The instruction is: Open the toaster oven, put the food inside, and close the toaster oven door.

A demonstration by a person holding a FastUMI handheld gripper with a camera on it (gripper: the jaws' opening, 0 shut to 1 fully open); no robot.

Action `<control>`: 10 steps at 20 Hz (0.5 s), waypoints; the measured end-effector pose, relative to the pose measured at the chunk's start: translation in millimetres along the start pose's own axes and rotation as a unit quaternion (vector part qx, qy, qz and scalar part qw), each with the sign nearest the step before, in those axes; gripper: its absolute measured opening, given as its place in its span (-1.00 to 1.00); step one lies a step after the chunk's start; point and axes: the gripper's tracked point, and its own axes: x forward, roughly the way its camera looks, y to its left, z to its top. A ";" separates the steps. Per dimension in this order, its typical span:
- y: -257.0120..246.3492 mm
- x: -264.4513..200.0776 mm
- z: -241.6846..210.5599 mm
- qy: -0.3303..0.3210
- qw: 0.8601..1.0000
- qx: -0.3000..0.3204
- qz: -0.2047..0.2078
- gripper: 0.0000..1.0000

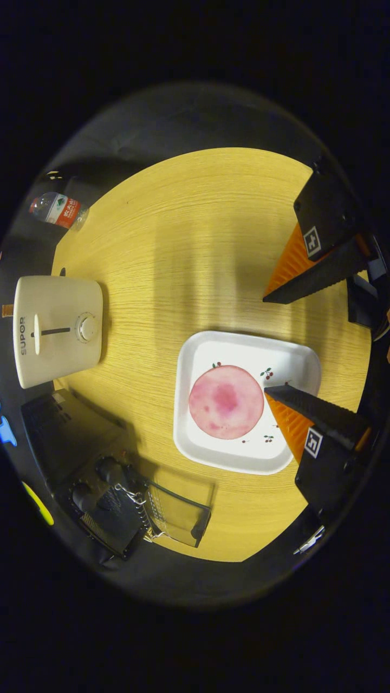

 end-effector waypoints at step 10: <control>2.5 3.8 0.2 0.026 1.000 -0.012 -0.011 -0.20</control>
